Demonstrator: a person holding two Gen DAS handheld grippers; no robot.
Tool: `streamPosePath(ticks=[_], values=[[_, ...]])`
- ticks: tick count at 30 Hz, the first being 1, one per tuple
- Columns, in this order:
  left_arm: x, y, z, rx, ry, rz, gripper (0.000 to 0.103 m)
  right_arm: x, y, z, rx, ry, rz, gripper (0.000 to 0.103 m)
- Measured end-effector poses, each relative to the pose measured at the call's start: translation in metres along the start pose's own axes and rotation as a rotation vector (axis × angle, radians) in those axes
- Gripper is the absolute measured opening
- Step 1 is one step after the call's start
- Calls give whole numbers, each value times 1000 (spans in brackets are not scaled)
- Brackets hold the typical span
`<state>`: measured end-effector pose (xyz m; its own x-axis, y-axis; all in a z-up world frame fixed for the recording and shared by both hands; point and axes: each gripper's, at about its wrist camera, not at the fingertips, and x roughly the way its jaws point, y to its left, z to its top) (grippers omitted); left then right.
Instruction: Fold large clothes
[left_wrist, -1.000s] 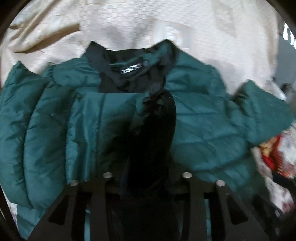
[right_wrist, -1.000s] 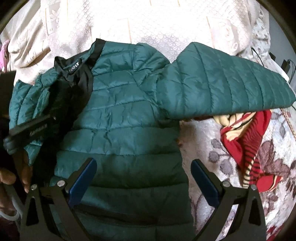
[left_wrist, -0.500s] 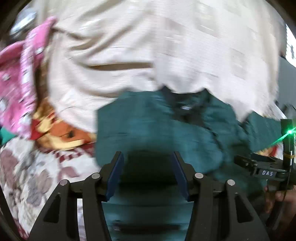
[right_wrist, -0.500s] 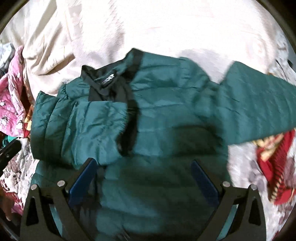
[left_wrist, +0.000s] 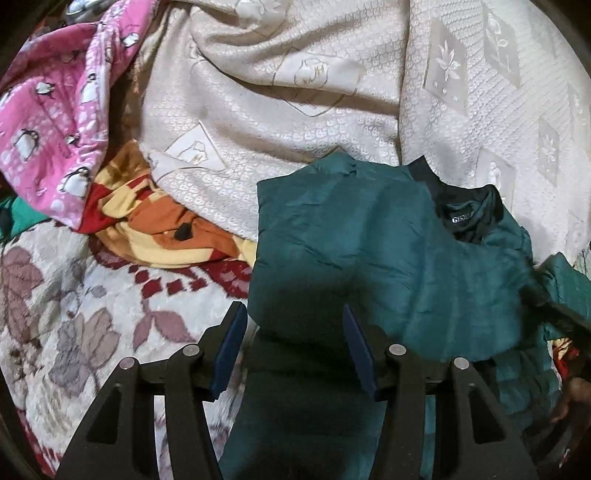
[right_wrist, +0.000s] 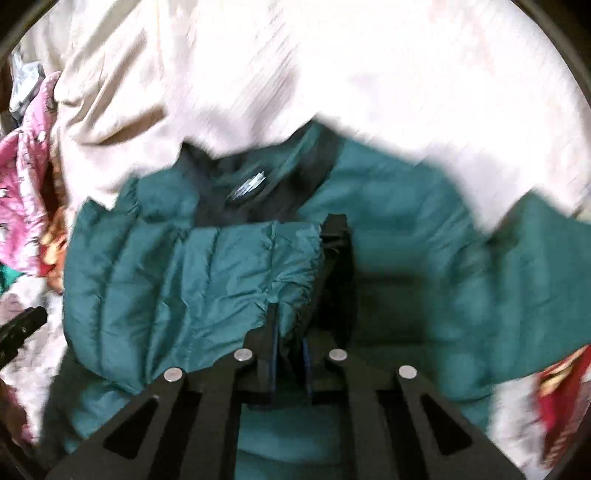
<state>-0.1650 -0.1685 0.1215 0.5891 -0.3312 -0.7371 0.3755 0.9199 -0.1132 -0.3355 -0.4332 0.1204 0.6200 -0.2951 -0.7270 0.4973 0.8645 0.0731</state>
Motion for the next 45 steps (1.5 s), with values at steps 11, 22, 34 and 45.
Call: streamPosePath(ticks=[11,22,34,45], values=[[62,1,-7,-12,99,21,36,26,-52,12,16,-7,-194,9],[57,-2,-7,-6,73,1,36,-12,-46,5,73,-83,-145,72],[70,-1,-7,-16,100,7,36,48,105,13,-230,37,162,58],[52,-5,2,-24,34,-12,36,56,92,11,-186,61,118,58]])
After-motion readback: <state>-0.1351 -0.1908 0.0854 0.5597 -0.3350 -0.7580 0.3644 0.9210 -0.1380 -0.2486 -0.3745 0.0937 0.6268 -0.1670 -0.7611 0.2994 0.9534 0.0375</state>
